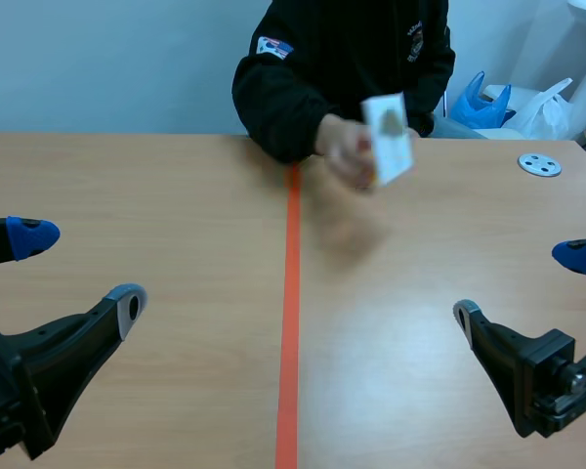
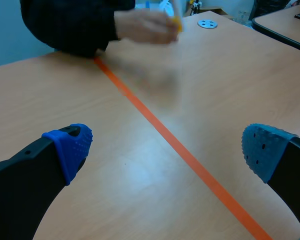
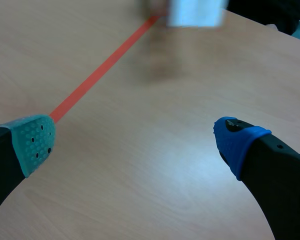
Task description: Sort the leaf by its shape. The table is split by an orange tape line. A compound leaf with several leaflets goes to the left side, a simple leaf with one blade goes to the right side. Return to the home posture when a red brick is placed on the table.
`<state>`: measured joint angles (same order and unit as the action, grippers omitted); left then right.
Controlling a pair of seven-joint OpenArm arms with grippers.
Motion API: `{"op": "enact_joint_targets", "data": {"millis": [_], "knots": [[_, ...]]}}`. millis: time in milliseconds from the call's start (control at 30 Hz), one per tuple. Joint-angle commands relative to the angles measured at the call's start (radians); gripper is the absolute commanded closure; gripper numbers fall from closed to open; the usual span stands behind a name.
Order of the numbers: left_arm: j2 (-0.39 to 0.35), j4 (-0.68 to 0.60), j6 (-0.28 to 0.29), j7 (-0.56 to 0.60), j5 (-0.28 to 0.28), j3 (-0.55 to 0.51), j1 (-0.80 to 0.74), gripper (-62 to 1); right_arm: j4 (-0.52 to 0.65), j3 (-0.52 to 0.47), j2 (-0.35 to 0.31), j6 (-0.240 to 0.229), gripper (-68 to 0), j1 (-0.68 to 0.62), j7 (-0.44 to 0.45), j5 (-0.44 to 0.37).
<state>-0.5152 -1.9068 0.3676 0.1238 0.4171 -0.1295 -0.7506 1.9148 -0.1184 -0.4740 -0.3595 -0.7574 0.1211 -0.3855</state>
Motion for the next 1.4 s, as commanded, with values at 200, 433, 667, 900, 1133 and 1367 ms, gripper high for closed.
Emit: {"op": "enact_joint_targets", "data": {"millis": [200, 433, 667, 900, 1133, 1367], "knots": [[0.005, -0.005, -0.005, 0.014, 0.009, 0.006, -0.002, -62.3, 0.006, -0.005, -0.011, 0.001, -67.9, 0.010, 0.012, -0.007], [0.005, -0.005, -0.005, 0.014, 0.009, 0.006, -0.002, -62.3, 0.006, -0.005, -0.011, 0.001, -67.9, 0.010, 0.012, -0.007], [0.005, -0.005, -0.005, 0.014, 0.009, 0.006, -0.002, -62.3, 0.006, -0.005, -0.011, 0.001, -67.9, 0.010, 0.012, -0.007], [0.005, -0.005, -0.005, -0.011, 0.005, 0.006, -0.002, -62.3, 0.006, -0.005, -0.011, 0.001, -67.9, 0.010, 0.012, -0.007], [0.004, -0.002, 0.011, -0.043, -0.048, 0.009, 0.006, -62.3, 0.006, -0.005, -0.011, 0.001, -67.9, 0.010, 0.013, -0.007], [0.004, 0.098, 0.018, -0.038, -0.123, 0.061, 0.094, -62.3, 0.006, -0.005, -0.011, 0.000, -67.9, 0.010, 0.016, -0.008]]}}
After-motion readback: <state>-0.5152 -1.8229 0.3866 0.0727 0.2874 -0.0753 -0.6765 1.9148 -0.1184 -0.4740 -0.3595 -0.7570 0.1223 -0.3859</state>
